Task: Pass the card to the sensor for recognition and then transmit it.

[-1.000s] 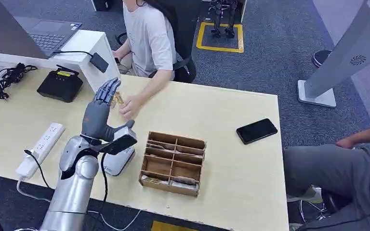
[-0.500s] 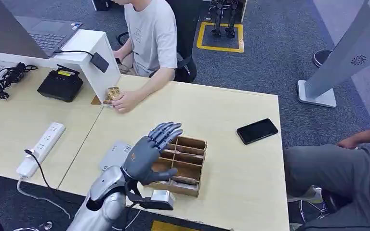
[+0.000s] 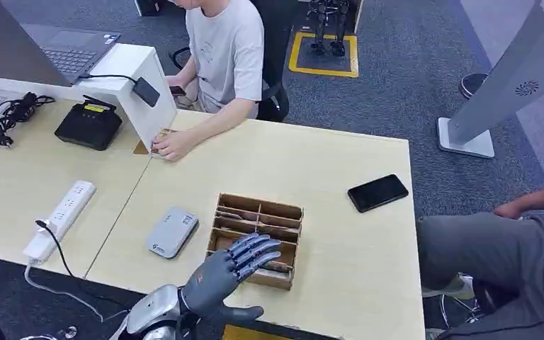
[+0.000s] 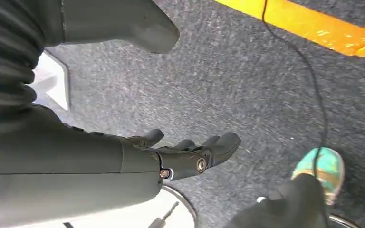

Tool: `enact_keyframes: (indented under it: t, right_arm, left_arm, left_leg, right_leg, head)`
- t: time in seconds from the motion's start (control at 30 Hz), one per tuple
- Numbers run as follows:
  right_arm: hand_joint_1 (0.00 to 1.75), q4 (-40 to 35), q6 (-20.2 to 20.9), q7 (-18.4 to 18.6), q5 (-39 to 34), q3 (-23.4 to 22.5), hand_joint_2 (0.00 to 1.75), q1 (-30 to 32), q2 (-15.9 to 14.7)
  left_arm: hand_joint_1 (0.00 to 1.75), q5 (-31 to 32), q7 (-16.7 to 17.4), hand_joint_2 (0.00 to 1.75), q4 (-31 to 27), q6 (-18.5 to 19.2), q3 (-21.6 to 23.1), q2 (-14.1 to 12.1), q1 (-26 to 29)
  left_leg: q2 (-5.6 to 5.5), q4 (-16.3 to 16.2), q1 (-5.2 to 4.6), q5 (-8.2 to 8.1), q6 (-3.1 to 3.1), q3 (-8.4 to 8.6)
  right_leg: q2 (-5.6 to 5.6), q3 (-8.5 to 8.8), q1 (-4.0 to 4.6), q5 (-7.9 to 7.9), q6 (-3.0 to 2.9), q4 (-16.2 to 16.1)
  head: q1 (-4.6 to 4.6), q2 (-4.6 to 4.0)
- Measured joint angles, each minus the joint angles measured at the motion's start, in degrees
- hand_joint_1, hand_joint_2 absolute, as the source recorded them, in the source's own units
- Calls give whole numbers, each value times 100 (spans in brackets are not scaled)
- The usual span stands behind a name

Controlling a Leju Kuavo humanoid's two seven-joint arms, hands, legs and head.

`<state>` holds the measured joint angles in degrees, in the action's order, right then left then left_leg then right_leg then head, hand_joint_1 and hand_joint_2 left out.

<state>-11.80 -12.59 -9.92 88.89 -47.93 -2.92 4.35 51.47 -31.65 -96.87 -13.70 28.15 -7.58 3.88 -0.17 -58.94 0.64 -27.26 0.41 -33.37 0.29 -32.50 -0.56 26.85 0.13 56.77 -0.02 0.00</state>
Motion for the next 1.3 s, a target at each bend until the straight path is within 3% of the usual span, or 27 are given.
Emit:
enact_keyframes:
  t: [0.23, 0.4, 0.6, 0.7, 0.83, 0.93, 1.13, 1.3]
  right_arm:
    - [0, -9, -35, -177, -9, -66, 175, -3, 0]
    - [0, -9, -33, -197, 44, -88, 175, -4, 0]
    - [0, -9, -33, -195, 46, -94, 175, -3, 0]
    - [0, -9, -26, -148, 55, -96, 175, -4, 0]
    - [0, -9, -33, -103, 61, -116, 175, -3, 0]
    - [0, -9, -33, -90, 87, -158, 175, -3, 0]
    - [0, -11, -33, -90, 96, -210, 175, -3, 0]
    - [0, -15, -44, -146, 101, -236, 175, -5, 2]
  left_arm:
    - [0, 364, 166, 175, -7, -188, -11, -239, 261]
    - [0, 969, 433, 175, 66, -468, -59, -267, 304]
    - [0, 1072, 468, 175, 188, -516, -114, -282, 308]
    - [0, 1369, 696, 175, 243, -661, -157, -276, 307]
    - [0, 1691, 1077, 175, 365, -877, -351, -184, 267]
    - [0, 2272, 1448, 175, 422, -1012, -527, -64, 189]
    - [0, 2485, 1595, 175, 476, -1065, -634, 76, 128]
    - [0, 3064, 2059, 175, 538, -1150, -743, 203, 63]
  left_leg:
    - [-3, 0, 0, 0, 0, -2]
    - [-3, 0, 0, 0, 0, -2]
    - [-3, 0, 0, 0, 0, -2]
    - [-3, 0, 0, 0, 0, -2]
    - [-3, 0, 0, 0, 0, -2]
    - [-3, 0, 0, 0, 0, -2]
    - [-2, 0, 0, 0, 0, -1]
    - [-3, 0, 0, 0, 0, -2]
  right_leg:
    - [-5, 0, 0, 0, 0, -1]
    - [-5, 0, 0, 0, 0, 0]
    - [-5, 0, 0, 0, 0, 0]
    - [-5, 0, 0, 0, 0, 0]
    - [-4, -1, 0, 0, 0, -1]
    - [-5, -1, 0, 0, 0, -1]
    - [-4, -1, 0, 0, 0, -1]
    - [-4, -1, 0, 0, 0, -1]
  head:
    - [2, 0]
    - [0, 0]
    - [0, 0]
    - [0, 0]
    - [2, 0]
    - [2, 0]
    - [2, 0]
    - [2, 0]
